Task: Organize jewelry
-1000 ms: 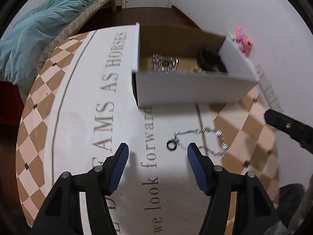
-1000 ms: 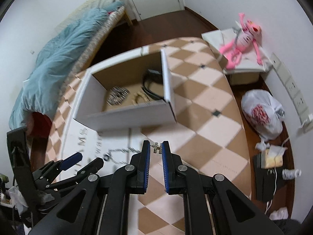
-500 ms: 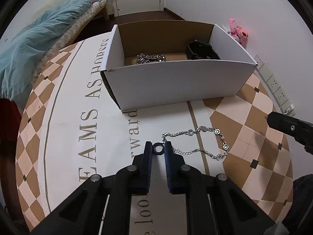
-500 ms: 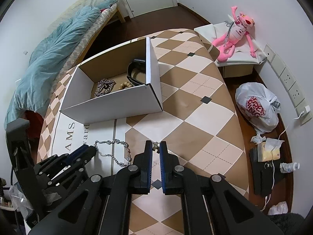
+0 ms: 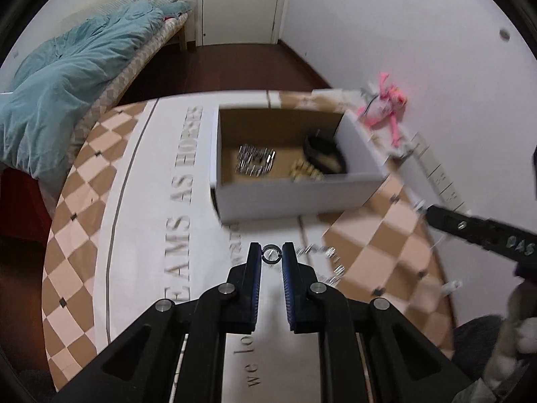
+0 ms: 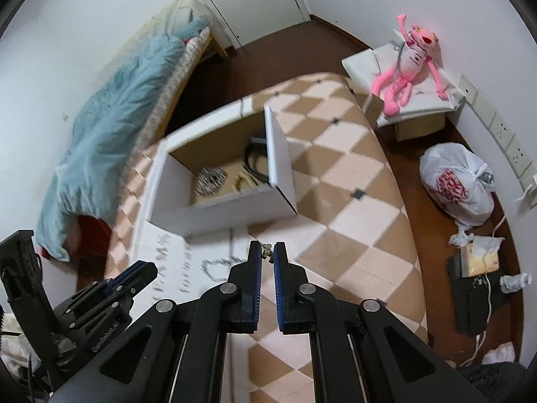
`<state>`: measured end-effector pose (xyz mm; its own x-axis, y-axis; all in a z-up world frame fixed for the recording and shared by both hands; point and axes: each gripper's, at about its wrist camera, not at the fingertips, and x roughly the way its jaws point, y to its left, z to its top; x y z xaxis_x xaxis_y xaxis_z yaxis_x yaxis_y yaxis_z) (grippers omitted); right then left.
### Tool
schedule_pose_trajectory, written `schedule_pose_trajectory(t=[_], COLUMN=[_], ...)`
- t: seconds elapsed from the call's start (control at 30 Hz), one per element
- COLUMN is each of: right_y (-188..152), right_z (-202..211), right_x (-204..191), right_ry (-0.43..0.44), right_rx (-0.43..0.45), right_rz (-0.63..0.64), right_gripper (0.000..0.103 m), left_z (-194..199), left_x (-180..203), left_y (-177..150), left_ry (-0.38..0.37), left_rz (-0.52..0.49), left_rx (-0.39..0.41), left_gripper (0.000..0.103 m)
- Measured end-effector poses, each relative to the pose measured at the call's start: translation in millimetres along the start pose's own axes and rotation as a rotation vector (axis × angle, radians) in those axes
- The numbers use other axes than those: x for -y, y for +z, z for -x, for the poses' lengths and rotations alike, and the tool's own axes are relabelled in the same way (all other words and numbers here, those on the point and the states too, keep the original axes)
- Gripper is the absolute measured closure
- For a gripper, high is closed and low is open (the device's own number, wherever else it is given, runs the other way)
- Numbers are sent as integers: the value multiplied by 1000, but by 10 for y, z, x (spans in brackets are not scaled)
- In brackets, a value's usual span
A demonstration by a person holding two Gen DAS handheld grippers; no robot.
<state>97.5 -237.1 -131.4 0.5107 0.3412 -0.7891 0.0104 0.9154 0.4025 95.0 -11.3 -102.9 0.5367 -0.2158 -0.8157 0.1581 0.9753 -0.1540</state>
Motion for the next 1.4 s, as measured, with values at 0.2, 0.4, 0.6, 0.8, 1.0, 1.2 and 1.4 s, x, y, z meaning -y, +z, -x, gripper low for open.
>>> schedule_pose_trajectory(t=[0.2,0.4,0.6,0.8,1.0,1.2,1.4], right_y=[496,981,1254,1388,1389,1237,1020], right_z=[-53,-623,-1116,-1184,-1028,-878,-882], right_x=[-278,-493,-529,-505,-541,-601,-597], right_ry=[68,65,24,-25,-98,-278,-335], right_rx=[8,-119,-251,-260,-209,-157,-186], right_rz=[35,80,81,82,132,237,272], right_gripper=[96,96,94,69,69,13,6], left_z=[-29,-433,-743,-702,-635,-538,-466], left_x=[-24,-163,-310,-365,-448,-444,-403], left_y=[664,1141,1356,1475,1459,1295,1121], left_ry=[-107,-103,-58,21,96,214,255], left_rz=[40,71,115,108,104,65,39], left_rx=[-14,-95,-175,-153,-130,-95,-75], left_gripper=[93,93,92,48,36,4,2])
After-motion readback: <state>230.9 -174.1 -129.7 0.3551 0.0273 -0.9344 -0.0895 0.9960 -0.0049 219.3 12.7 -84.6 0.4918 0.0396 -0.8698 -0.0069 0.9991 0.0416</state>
